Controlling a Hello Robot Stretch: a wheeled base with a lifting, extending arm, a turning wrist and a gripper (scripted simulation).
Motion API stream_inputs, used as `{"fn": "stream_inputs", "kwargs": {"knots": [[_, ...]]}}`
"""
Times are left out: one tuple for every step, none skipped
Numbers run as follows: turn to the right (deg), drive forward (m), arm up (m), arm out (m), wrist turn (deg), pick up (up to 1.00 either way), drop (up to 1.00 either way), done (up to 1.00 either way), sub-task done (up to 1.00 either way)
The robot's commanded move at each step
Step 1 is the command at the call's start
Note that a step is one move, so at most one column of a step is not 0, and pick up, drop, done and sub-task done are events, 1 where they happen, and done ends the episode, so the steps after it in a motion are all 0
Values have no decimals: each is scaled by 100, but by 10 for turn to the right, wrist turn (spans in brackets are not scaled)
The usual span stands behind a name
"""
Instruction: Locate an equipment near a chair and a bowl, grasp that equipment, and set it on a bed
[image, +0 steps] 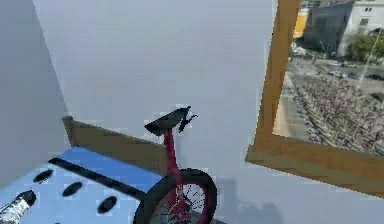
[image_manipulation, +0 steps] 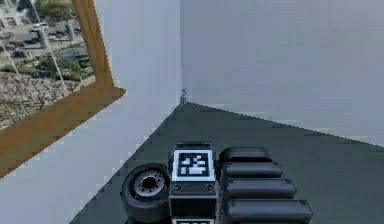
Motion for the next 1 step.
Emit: {"fn": "stream_inputs", "kwargs": {"knots": [[450,0,0,0,0,0,0,0,0]]}}
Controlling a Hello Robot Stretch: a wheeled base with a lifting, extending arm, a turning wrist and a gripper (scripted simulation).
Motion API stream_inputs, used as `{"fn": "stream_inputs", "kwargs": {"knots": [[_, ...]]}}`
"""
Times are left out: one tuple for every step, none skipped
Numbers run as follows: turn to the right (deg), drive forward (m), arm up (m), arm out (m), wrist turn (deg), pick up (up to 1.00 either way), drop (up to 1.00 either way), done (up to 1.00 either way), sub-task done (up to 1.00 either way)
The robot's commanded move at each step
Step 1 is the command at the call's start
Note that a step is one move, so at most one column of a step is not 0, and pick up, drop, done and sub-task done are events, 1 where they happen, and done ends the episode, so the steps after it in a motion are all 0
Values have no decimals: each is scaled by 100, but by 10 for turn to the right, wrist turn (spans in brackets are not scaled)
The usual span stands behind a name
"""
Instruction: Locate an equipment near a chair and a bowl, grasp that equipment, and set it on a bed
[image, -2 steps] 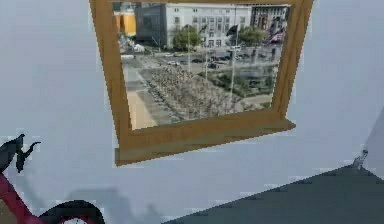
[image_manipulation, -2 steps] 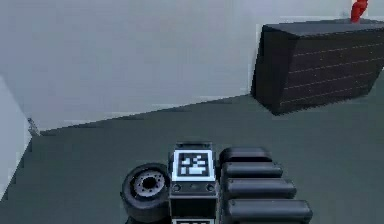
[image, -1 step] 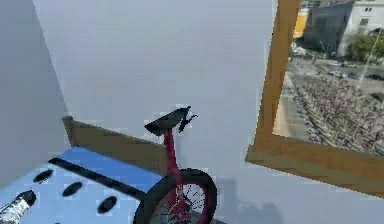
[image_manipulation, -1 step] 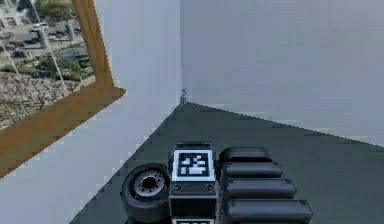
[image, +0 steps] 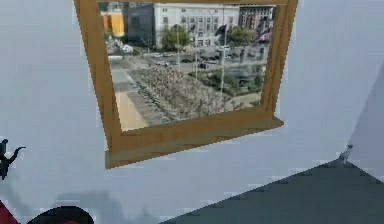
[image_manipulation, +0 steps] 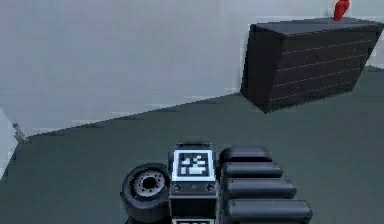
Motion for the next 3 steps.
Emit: {"fn": "stream_inputs", "kwargs": {"knots": [[450,0,0,0,0,0,0,0,0],[450,0,0,0,0,0,0,0,0],[150,0,0,0,0,0,0,0,0]]}}
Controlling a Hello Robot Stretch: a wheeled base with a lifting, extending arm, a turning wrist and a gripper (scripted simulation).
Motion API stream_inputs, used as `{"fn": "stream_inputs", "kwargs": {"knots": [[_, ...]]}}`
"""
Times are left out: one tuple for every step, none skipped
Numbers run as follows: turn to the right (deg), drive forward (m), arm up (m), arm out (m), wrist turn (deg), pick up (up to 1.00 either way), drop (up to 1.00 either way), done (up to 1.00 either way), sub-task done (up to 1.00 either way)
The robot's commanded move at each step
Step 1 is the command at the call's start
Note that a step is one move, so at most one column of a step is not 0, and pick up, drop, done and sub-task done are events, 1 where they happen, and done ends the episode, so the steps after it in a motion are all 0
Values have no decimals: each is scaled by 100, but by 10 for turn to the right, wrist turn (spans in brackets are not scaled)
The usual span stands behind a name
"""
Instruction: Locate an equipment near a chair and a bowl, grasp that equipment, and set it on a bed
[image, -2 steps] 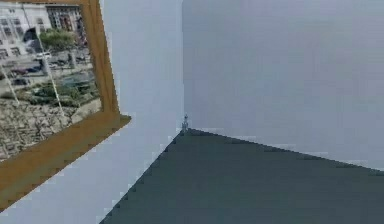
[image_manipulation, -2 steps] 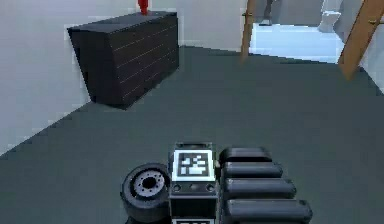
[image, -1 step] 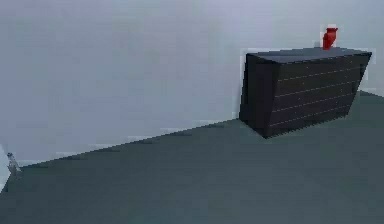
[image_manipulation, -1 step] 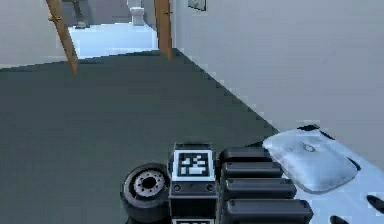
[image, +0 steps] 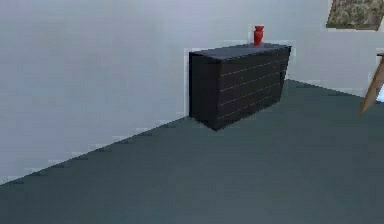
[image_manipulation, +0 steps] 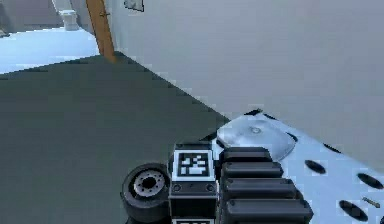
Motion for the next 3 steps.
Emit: {"fn": "stream_inputs", "kwargs": {"knots": [[450,0,0,0,0,0,0,0,0],[450,0,0,0,0,0,0,0,0],[300,0,0,0,0,0,0,0,0]]}}
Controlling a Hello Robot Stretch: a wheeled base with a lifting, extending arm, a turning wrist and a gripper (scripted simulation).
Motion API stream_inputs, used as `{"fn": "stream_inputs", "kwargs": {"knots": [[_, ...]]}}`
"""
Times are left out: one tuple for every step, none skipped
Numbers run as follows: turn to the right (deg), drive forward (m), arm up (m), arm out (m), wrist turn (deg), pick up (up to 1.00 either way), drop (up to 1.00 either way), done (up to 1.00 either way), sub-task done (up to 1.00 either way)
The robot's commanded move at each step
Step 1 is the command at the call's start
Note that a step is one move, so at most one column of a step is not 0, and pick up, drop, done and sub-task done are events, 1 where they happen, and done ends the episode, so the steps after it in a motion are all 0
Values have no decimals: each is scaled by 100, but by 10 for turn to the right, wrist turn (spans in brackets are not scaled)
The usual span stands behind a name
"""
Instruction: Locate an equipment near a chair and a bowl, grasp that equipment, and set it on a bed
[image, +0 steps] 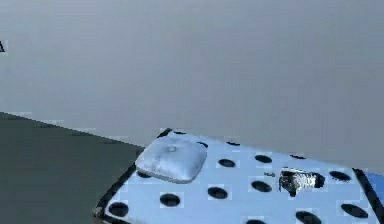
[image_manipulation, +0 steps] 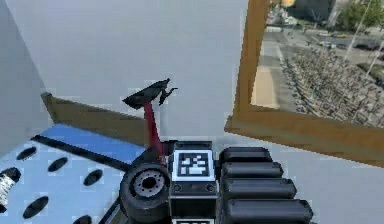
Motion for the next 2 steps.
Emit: {"fn": "stream_inputs", "kwargs": {"knots": [[0,30,0,0,0,0,0,0,0],[-240,0,0,0,0,0,0,0,0]]}}
